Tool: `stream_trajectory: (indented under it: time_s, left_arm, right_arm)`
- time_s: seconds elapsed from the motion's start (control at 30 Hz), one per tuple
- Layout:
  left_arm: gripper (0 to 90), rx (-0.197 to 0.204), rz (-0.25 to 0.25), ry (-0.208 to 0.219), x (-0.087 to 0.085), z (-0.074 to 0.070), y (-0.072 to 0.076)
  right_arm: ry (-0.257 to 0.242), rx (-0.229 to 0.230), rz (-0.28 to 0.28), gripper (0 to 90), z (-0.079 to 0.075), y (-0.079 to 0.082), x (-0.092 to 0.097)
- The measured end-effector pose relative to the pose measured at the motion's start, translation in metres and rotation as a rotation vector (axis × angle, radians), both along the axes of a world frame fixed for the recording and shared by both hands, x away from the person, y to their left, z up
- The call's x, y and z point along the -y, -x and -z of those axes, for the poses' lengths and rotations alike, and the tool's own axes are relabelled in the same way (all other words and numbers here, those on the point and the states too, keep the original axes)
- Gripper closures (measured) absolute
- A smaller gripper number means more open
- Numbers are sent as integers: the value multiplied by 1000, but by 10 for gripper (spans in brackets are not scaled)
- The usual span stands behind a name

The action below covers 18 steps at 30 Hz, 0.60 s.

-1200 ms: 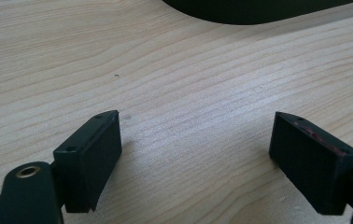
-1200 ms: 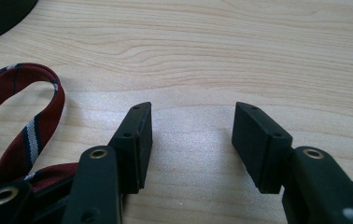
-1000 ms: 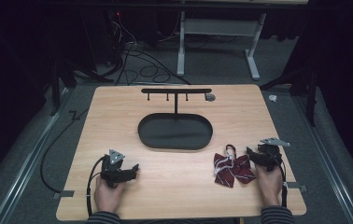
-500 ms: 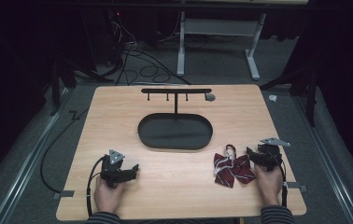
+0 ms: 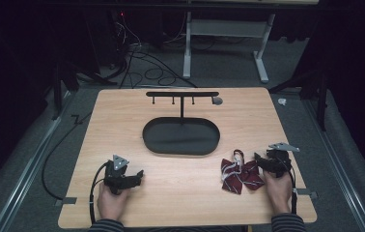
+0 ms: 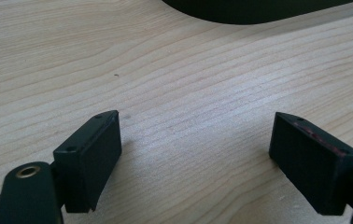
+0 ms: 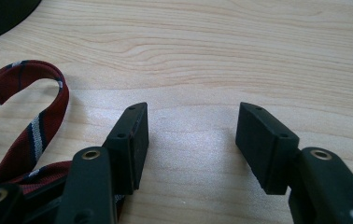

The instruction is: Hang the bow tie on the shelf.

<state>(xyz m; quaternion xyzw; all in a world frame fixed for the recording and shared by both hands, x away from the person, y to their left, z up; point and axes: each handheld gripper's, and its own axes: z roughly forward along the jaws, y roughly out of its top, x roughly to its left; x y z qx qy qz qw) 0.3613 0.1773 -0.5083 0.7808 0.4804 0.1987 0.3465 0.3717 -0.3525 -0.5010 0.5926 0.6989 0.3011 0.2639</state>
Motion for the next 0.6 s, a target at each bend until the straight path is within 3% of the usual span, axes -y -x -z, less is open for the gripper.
stream_trajectory:
  time_s: [0.2,0.33,0.6]
  left_arm:
    - [173,0,-1,-1,0,0,0]
    - [173,0,-2,-2,0,0,0]
    - [173,1,-2,-2,0,0,0]
  right_arm:
    - [-23,-1,0,457,0,0,2]
    - [-91,-5,3,477,-2,2,7]
    - [-120,30,-42,531,-12,11,3]
